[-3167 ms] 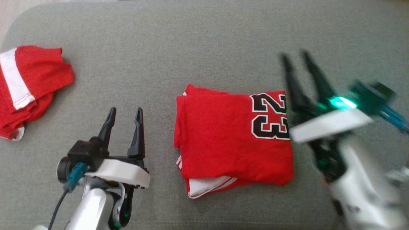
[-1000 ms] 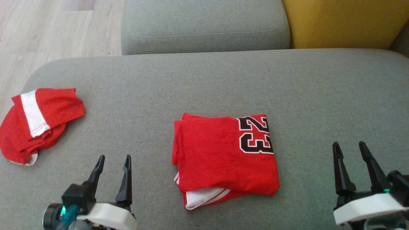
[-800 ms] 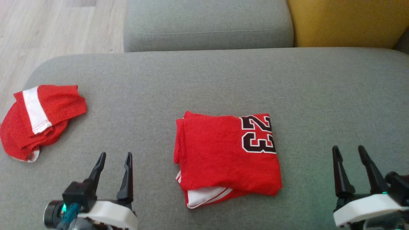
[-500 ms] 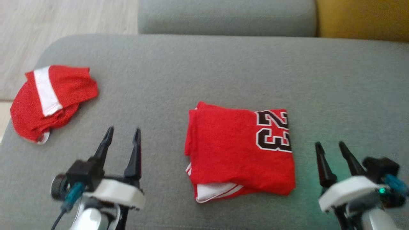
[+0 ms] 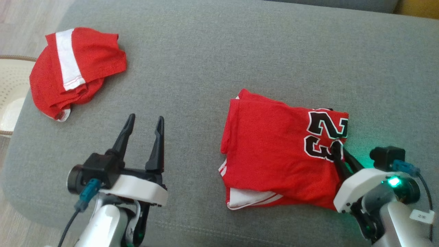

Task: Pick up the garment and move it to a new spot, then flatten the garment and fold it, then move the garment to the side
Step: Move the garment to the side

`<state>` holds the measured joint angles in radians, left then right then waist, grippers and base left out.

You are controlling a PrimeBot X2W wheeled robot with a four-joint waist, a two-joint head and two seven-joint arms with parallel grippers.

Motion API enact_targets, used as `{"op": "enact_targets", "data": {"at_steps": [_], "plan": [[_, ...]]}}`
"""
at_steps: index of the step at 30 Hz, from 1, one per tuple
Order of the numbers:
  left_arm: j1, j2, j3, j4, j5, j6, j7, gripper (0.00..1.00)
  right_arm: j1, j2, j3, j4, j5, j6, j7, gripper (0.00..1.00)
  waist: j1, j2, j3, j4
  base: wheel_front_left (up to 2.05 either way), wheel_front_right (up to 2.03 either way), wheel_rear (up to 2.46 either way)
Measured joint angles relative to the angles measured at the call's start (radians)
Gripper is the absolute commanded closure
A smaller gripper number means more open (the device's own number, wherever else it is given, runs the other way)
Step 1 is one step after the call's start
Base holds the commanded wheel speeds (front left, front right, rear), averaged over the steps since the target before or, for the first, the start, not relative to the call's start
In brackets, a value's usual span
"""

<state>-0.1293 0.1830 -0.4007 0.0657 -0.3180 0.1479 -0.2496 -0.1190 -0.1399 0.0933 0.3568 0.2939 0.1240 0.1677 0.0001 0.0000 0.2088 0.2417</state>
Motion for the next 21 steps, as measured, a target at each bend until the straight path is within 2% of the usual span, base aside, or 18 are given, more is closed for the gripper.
{"op": "enact_targets", "data": {"at_steps": [6, 10, 17, 21], "plan": [[0.000, -0.011, 0.037, -0.013, 0.018, -0.007, 0.000, 0.00, -0.013, -0.006, 0.017, -0.028, -0.001, 0.000, 0.009, 1.00, 0.0000, 0.0000, 0.008, -0.025, 0.00, 0.00, 0.00], [0.001, -0.017, 0.065, -0.033, 0.028, -0.009, -0.003, 0.00, -0.016, -0.016, 0.032, -0.064, -0.018, 0.000, 0.017, 1.00, -0.0001, 0.0000, 0.008, -0.071, 0.00, 0.00, 0.00], [0.000, -0.026, 0.090, -0.059, 0.053, -0.025, -0.005, 0.00, -0.118, -0.081, 0.025, -0.089, -0.038, 0.000, 0.037, 1.00, -0.0001, 0.0000, 0.020, -0.190, 0.00, 0.00, 0.00], [-0.013, -0.027, 0.090, -0.063, 0.063, -0.039, -0.006, 0.00, -0.200, -0.152, -0.041, -0.086, -0.053, 0.000, 0.055, 1.00, -0.0001, 0.0000, 0.038, -0.262, 0.00, 0.00, 0.00]]}}
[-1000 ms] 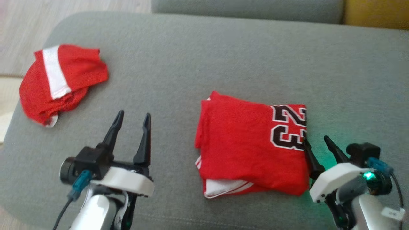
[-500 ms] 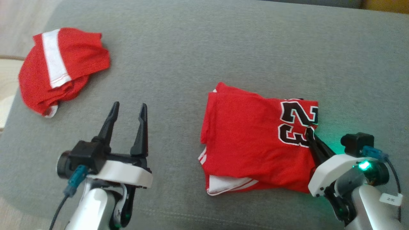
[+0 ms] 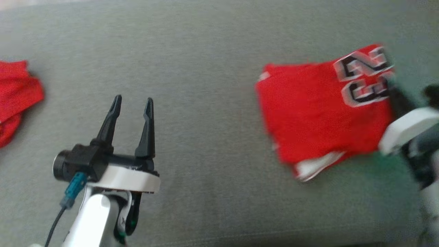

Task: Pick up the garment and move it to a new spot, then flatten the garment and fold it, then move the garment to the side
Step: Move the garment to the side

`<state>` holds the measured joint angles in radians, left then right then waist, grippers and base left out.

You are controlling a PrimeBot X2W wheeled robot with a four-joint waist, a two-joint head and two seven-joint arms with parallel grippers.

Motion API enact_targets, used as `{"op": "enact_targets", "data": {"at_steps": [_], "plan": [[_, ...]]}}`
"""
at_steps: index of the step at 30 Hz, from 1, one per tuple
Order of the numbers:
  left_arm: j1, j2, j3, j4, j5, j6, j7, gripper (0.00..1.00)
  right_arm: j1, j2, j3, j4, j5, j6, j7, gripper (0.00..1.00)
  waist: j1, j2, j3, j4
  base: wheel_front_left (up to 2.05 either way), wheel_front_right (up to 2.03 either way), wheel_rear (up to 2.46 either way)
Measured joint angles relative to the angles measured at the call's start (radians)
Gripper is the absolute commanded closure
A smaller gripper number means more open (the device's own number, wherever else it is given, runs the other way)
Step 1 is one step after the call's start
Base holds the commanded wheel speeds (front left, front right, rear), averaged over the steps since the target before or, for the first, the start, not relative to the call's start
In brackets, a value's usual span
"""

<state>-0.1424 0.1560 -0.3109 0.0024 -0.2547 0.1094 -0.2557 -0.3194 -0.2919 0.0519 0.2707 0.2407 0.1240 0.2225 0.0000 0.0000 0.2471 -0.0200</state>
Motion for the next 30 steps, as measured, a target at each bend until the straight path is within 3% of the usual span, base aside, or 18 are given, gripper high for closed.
{"op": "enact_targets", "data": {"at_steps": [5, 11, 15, 23, 24, 26, 30], "plan": [[-0.054, -0.004, -0.003, -0.001, 0.016, -0.023, 0.000, 0.00, -0.089, -0.120, -0.102, 0.023, -0.008, 0.000, 0.021, 1.00, 0.0000, 0.0000, 0.047, -0.061, 0.00, 0.00, 0.00], [-0.092, -0.009, -0.004, -0.001, 0.027, -0.040, 0.000, 0.00, -0.151, -0.201, -0.151, 0.040, -0.015, 0.000, 0.052, 1.00, 0.0001, 0.0000, 0.113, -0.094, 0.00, 0.00, 0.00], [-0.108, -0.011, -0.008, 0.001, 0.036, -0.048, 0.000, 0.00, -0.174, -0.221, -0.179, 0.052, -0.014, 0.000, 0.070, 1.00, 0.0002, 0.0000, 0.154, -0.103, 0.00, 0.00, 0.00], [-0.172, -0.015, -0.022, 0.003, 0.055, -0.076, 0.000, 0.00, -0.231, -0.187, -0.218, 0.096, -0.098, 0.000, 0.045, 1.00, 0.0001, 0.0000, 0.227, -0.100, 0.00, 0.00, 0.00], [-0.178, -0.017, -0.024, 0.003, 0.058, -0.076, 0.000, 0.00, -0.231, -0.178, -0.223, 0.107, -0.112, 0.000, 0.042, 0.73, 0.0001, 0.0000, 0.233, -0.097, 0.00, 0.00, 0.00], [-0.183, -0.018, -0.025, 0.005, 0.058, -0.084, 0.000, 0.00, -0.231, -0.155, -0.235, 0.133, -0.137, 0.000, 0.031, 0.00, 0.0001, 0.0000, 0.243, -0.092, 0.00, 0.00, 0.00], [-0.186, -0.018, -0.021, 0.016, 0.058, -0.085, 0.000, 0.00, -0.230, -0.109, -0.281, 0.156, -0.178, 0.000, -0.014, 0.00, 0.0001, -0.0001, 0.249, -0.090, 0.00, 0.00, 0.00]]}}
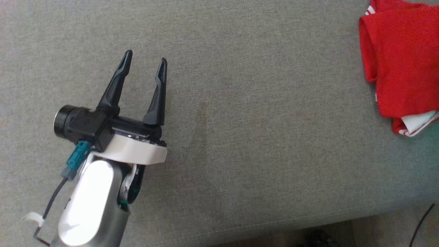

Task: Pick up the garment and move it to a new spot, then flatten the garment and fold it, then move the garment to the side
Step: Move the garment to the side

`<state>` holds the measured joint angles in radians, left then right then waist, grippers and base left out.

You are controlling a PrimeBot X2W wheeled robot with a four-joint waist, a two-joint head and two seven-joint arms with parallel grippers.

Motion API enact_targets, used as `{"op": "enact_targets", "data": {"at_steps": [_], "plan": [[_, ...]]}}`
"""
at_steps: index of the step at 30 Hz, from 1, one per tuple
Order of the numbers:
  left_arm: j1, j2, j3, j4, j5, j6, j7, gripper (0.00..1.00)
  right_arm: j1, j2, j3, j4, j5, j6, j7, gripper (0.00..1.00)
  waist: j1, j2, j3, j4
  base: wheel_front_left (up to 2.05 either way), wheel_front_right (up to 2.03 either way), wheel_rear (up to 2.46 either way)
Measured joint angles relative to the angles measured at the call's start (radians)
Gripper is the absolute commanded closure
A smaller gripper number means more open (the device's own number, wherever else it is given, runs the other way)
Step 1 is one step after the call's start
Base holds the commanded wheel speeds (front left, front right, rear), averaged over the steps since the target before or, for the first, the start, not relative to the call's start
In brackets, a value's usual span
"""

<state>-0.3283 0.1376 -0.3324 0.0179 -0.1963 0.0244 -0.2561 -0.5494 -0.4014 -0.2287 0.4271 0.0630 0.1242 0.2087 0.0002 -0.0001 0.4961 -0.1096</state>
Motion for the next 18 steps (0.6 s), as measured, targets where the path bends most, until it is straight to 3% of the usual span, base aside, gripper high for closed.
{"op": "enact_targets", "data": {"at_steps": [5, 10, 11, 18], "plan": [[0.003, 0.000, 0.020, 0.009, 0.000, -0.001, 0.000, 0.00, 0.027, 0.062, -0.059, -0.051, -0.039, 0.000, -0.073, 0.00, -0.0002, 0.0000, -0.026, -0.007, 0.00, 0.00, 0.00], [0.053, 0.000, 0.035, 0.021, 0.000, 0.003, 0.000, 0.00, 0.123, 0.130, -0.065, -0.198, -0.026, 0.000, -0.126, 0.00, -0.0002, 0.0000, -0.081, -0.011, 0.00, 0.00, 0.00], [0.079, 0.000, 0.052, 0.021, -0.002, 0.012, 0.000, 0.00, 0.174, 0.168, -0.041, -0.274, -0.016, 0.000, -0.141, 0.00, -0.0002, 0.0001, -0.108, -0.011, 0.00, 0.00, 0.00], [0.130, 0.001, 0.089, 0.021, -0.019, 0.030, 0.000, 0.00, 0.310, 0.279, 0.073, -0.446, 0.018, 0.000, -0.157, 0.00, -0.0002, 0.0000, -0.185, 0.005, 0.00, 0.00, 0.00]]}}
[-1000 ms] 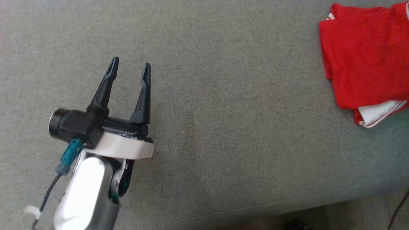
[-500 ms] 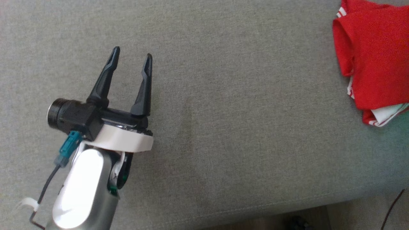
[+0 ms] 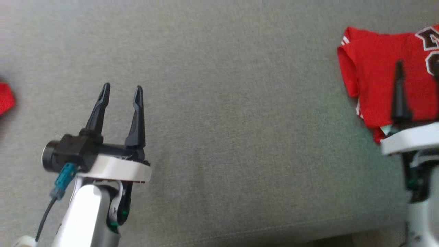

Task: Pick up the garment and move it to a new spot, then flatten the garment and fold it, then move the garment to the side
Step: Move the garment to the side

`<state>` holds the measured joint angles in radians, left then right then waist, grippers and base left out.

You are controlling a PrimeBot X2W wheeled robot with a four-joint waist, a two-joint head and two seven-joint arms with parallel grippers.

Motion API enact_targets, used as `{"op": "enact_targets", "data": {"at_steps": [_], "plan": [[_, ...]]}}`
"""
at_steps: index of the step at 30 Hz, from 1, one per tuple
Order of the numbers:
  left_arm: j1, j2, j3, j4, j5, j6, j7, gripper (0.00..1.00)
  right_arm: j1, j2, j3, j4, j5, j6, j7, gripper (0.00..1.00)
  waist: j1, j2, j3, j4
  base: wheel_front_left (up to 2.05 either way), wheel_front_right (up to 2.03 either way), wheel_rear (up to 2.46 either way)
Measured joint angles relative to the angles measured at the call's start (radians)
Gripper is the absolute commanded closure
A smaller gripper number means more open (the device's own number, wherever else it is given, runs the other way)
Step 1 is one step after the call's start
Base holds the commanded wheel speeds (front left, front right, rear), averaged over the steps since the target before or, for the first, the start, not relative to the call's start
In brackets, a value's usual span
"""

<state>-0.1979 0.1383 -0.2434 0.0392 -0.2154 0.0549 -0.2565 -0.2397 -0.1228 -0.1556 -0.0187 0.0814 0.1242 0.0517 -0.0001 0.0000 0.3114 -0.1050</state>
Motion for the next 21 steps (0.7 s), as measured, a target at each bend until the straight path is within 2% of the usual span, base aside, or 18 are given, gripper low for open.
{"op": "enact_targets", "data": {"at_steps": [8, 14, 21], "plan": [[0.068, 0.001, 0.036, -0.002, -0.026, 0.034, 0.000, 0.00, 0.076, 0.056, 0.134, -0.052, 0.048, 0.000, -0.035, 0.00, 0.0000, 0.0000, -0.080, 0.062, 0.00, 0.00, 0.00], [0.161, 0.008, 0.053, -0.016, -0.034, 0.052, 0.001, 0.00, 0.148, 0.068, 0.156, -0.033, 0.077, 0.000, -0.058, 0.00, 0.0000, 0.0000, -0.140, 0.098, 0.00, 0.00, 0.00], [0.229, 0.021, 0.030, -0.026, -0.034, 0.052, 0.027, 0.00, 0.254, 0.074, 0.157, -0.036, 0.079, 0.000, -0.058, 0.00, 0.0000, 0.0000, -0.211, 0.119, 0.00, 0.00, 0.00]]}}
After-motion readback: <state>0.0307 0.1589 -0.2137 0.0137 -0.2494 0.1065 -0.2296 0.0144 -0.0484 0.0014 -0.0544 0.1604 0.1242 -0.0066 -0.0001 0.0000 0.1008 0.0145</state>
